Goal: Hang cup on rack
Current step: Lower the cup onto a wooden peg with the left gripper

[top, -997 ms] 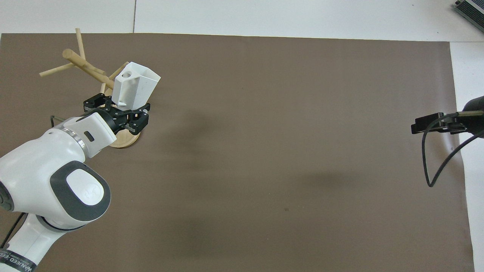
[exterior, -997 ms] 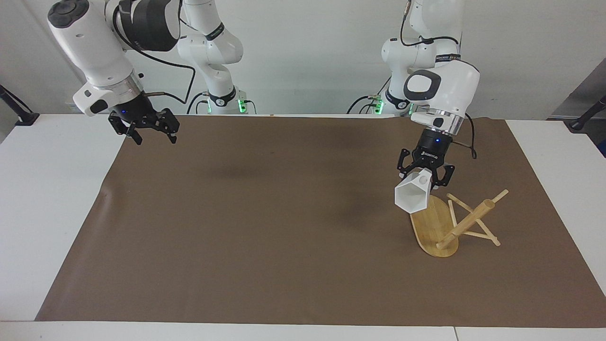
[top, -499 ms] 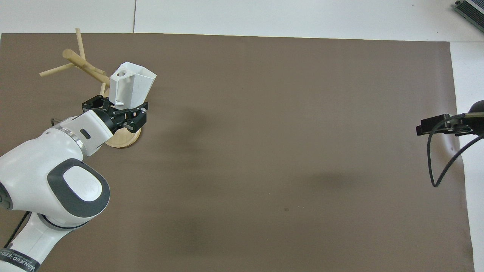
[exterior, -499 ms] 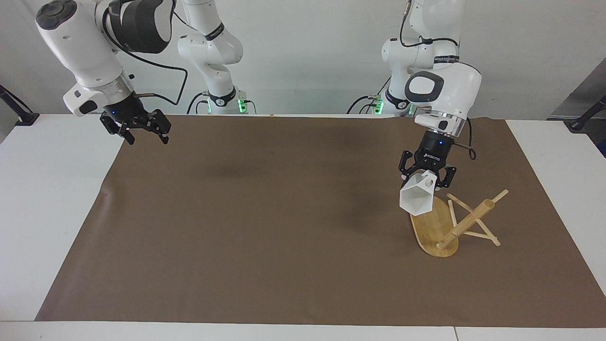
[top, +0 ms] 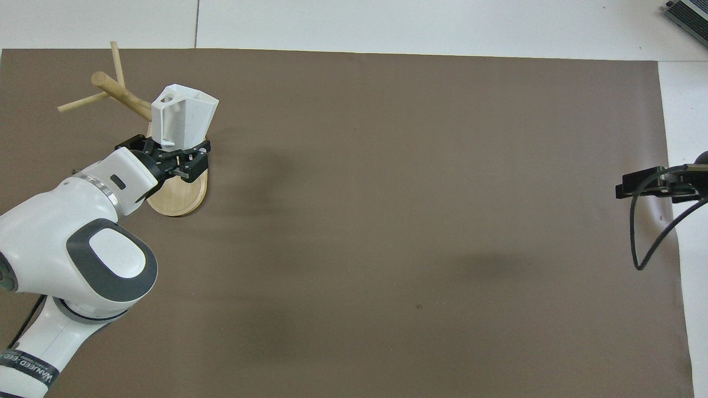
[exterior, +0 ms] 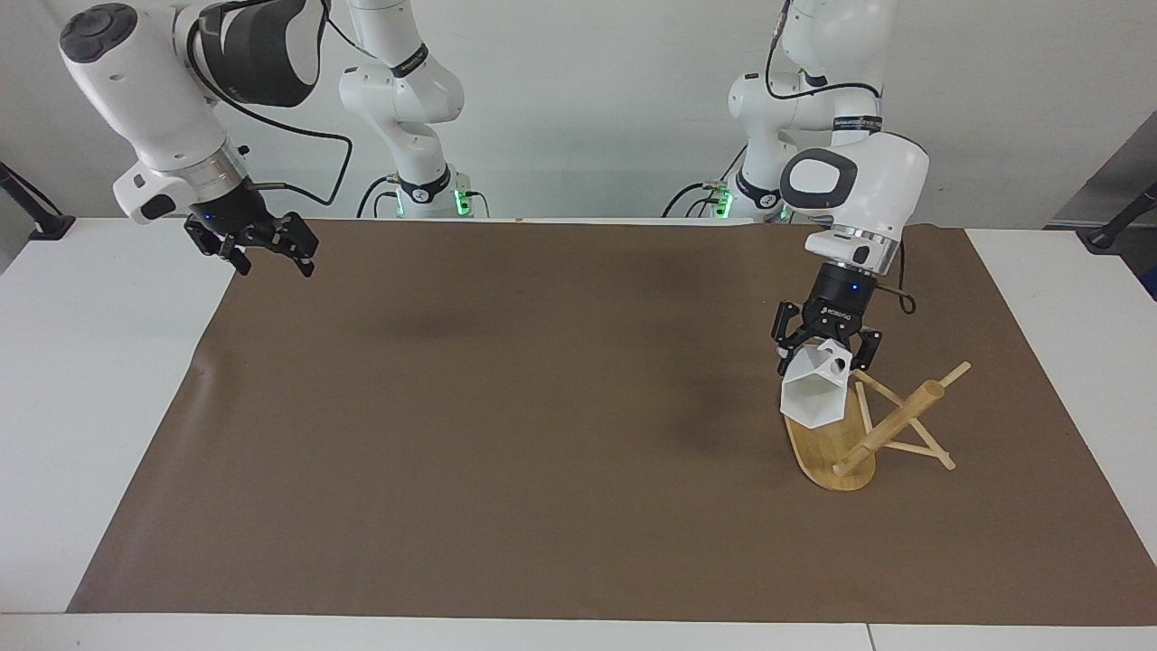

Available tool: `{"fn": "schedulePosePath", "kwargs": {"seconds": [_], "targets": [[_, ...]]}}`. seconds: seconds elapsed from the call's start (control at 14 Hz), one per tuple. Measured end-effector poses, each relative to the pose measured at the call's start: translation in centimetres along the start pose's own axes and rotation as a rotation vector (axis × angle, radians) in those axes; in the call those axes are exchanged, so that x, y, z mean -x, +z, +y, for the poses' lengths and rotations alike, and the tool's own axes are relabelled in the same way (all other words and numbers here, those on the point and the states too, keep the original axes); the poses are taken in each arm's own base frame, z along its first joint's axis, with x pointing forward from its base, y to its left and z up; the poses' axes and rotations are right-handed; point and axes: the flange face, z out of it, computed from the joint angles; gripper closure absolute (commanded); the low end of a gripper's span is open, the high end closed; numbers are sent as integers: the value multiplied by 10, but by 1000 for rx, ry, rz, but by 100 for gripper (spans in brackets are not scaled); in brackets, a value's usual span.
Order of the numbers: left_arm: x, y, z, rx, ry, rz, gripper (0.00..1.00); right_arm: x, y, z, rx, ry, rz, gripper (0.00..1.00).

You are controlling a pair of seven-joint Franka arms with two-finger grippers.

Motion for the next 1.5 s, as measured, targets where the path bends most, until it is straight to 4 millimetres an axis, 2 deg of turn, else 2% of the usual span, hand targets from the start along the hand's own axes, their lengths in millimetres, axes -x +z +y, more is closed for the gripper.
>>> {"fn": "schedulePosePath", "kwargs": {"seconds": [0.43, 0.78, 1.28, 1.5], "targets": [[-5, -3, -23, -27, -65, 14, 100, 0, 0, 0, 0, 13, -1, 0], [-2, 0, -27, -30, -77, 8, 100, -1, -2, 1, 0, 15, 10, 0], [4, 8, -32, -35, -87, -10, 100, -2, -34, 3, 2, 19, 78, 0], [5, 8, -36, -40, -93, -11, 100, -3, -51, 11, 11, 30, 112, 0]]}}
